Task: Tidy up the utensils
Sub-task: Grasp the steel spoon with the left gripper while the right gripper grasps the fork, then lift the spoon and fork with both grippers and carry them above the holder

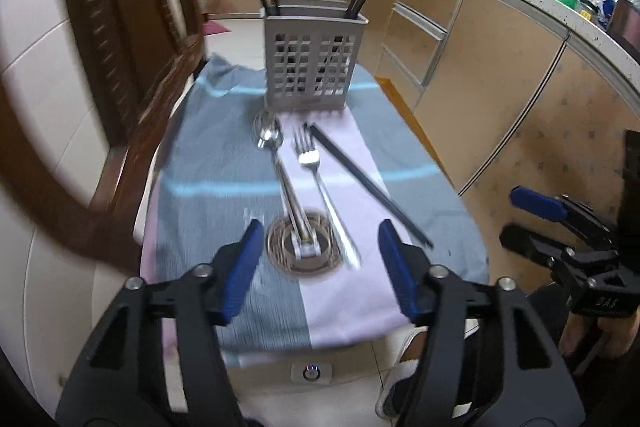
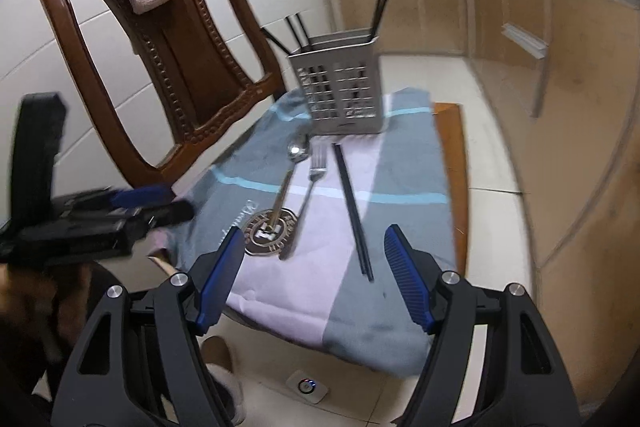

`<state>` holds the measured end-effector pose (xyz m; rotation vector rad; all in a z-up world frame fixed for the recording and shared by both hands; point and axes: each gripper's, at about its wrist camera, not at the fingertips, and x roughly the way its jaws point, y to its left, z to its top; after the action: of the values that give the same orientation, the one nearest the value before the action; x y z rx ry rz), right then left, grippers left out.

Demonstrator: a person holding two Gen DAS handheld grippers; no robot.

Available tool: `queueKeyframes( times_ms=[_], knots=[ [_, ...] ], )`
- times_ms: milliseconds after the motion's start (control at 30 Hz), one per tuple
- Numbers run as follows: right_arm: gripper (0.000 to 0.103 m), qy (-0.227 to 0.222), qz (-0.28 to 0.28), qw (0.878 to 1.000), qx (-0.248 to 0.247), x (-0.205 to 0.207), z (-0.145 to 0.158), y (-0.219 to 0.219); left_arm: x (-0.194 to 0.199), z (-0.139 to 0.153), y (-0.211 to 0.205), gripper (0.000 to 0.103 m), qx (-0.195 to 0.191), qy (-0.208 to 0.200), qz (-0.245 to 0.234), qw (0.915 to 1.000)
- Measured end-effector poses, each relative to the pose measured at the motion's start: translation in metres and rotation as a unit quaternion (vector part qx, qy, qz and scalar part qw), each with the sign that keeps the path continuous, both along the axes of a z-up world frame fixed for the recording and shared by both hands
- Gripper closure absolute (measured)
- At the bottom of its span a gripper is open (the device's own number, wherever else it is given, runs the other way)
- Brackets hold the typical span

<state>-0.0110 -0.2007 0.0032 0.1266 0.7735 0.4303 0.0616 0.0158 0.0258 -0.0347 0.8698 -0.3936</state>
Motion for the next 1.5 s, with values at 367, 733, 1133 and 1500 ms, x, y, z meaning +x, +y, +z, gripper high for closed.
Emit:
queueKeyframes(
  times_ms=[367,733,1133,1500],
  knots=[
    [0.055,0.053,0.175,0.983,0.010,0.154,-0.038,0.007,0.151,-0.052,-0.003,0.069,0.031,0.035,-0.056,0.9973],
    [0.057,0.097,0.236,0.967,0.020,0.232,-0.085,0.036,0.219,-0.095,-0.005,0.072,0.039,0.067,-0.039,0.9962],
    [0.062,0.144,0.282,0.948,0.035,0.268,-0.109,0.056,0.245,-0.120,-0.007,0.075,0.010,0.100,-0.052,0.9936],
    [0.099,0.190,0.299,0.933,0.054,0.277,-0.123,0.073,0.253,-0.117,-0.016,0.099,-0.013,0.095,-0.077,0.9924]
  ],
)
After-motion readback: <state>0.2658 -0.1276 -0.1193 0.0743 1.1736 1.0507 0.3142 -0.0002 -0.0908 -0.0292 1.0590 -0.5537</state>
